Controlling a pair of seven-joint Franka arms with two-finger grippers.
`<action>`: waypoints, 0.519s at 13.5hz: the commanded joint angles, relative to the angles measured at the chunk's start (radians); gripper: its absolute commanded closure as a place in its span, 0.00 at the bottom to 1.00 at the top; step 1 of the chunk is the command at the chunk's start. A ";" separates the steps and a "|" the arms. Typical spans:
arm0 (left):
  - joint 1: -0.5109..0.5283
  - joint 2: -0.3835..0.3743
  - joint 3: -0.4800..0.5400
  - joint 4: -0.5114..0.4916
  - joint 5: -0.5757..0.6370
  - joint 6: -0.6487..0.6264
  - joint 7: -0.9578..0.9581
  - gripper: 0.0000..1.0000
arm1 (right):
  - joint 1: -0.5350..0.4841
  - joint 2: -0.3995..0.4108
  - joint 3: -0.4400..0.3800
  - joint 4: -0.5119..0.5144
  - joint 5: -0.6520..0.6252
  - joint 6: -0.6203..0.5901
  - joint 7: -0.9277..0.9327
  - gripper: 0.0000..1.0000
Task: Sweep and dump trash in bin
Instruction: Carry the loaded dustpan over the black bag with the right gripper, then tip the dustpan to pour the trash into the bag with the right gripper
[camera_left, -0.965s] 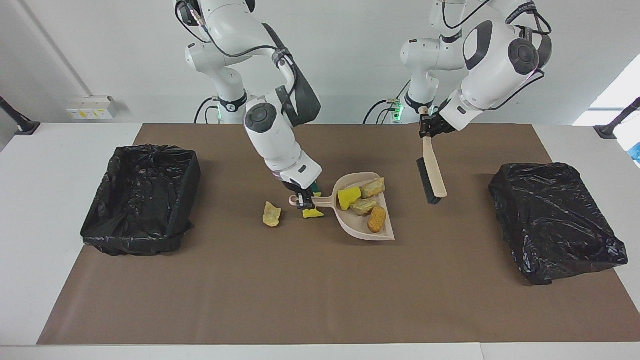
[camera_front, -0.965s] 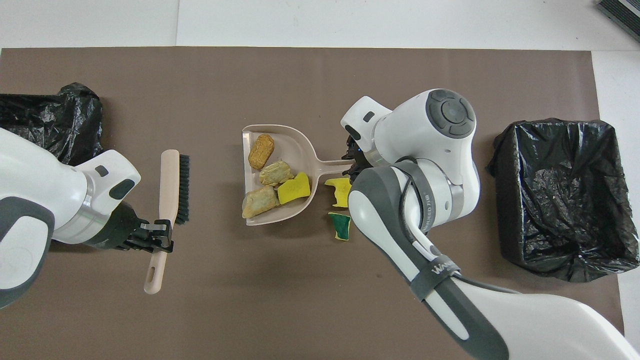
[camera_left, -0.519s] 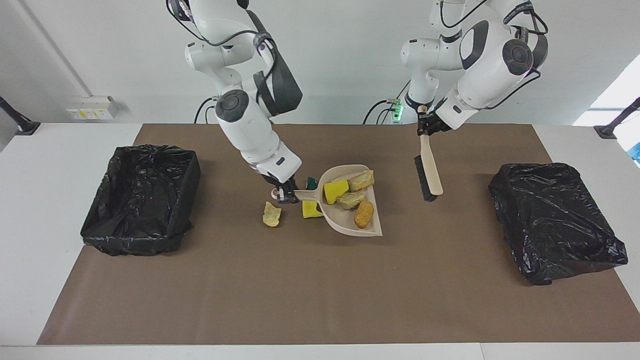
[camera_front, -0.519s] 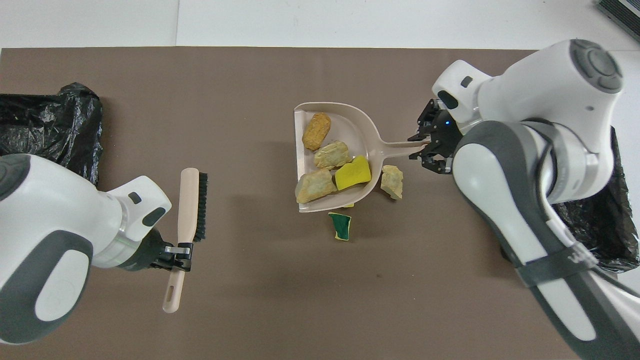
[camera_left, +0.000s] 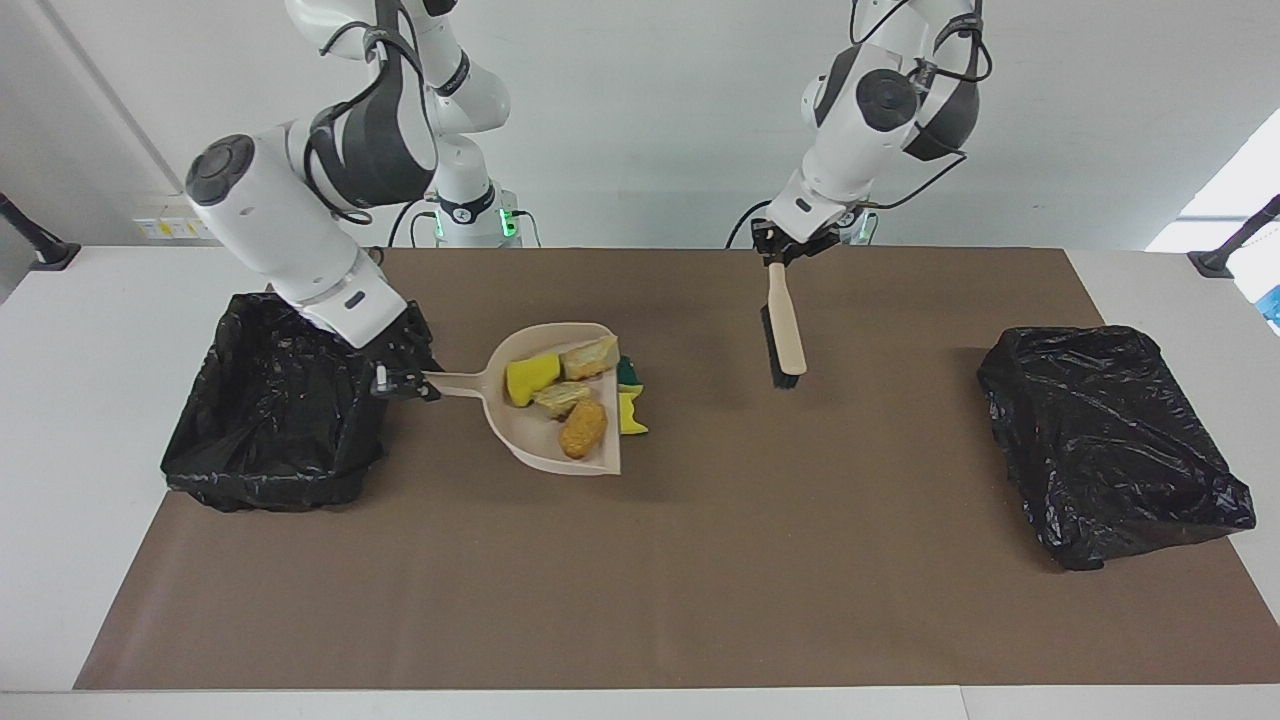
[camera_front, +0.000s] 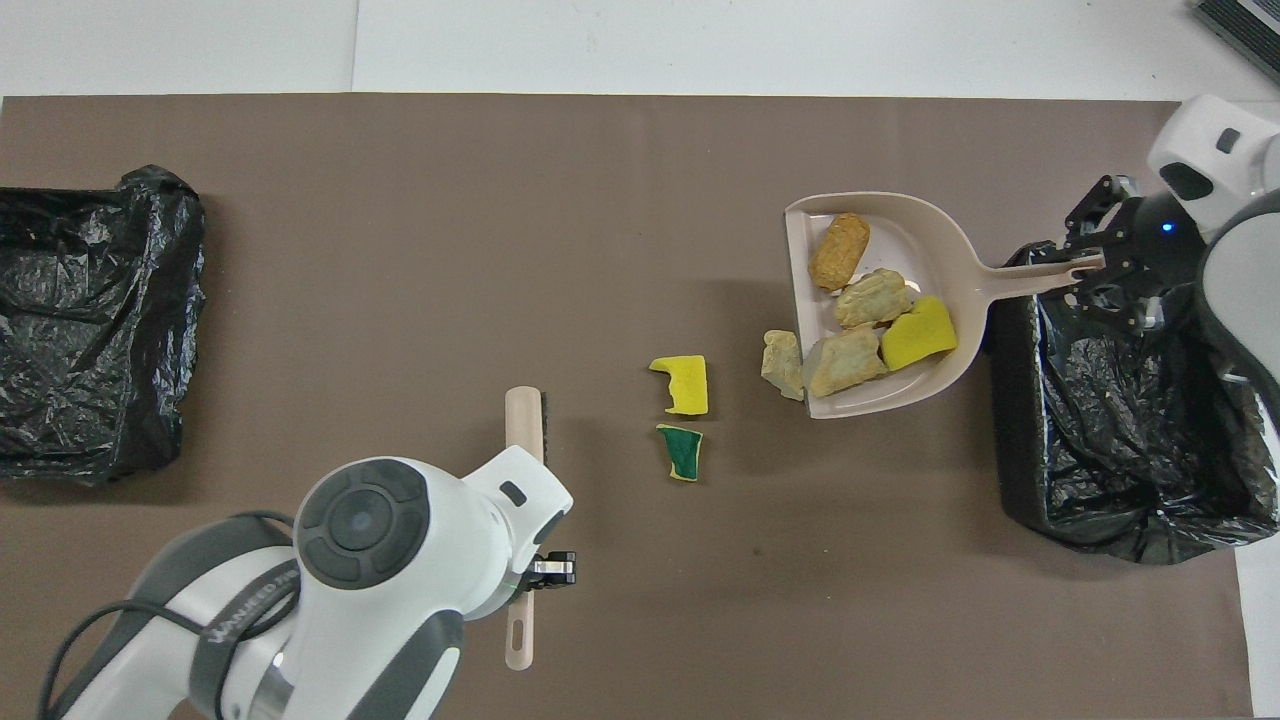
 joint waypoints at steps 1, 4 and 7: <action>-0.087 0.085 0.018 -0.011 0.016 0.118 -0.082 1.00 | -0.118 -0.008 0.014 0.014 -0.034 -0.041 -0.134 1.00; -0.136 0.106 0.018 -0.040 0.016 0.182 -0.100 1.00 | -0.244 -0.023 0.014 0.014 -0.086 -0.054 -0.277 1.00; -0.181 0.100 0.018 -0.084 0.016 0.201 -0.137 1.00 | -0.365 -0.026 0.012 0.013 -0.172 -0.036 -0.365 1.00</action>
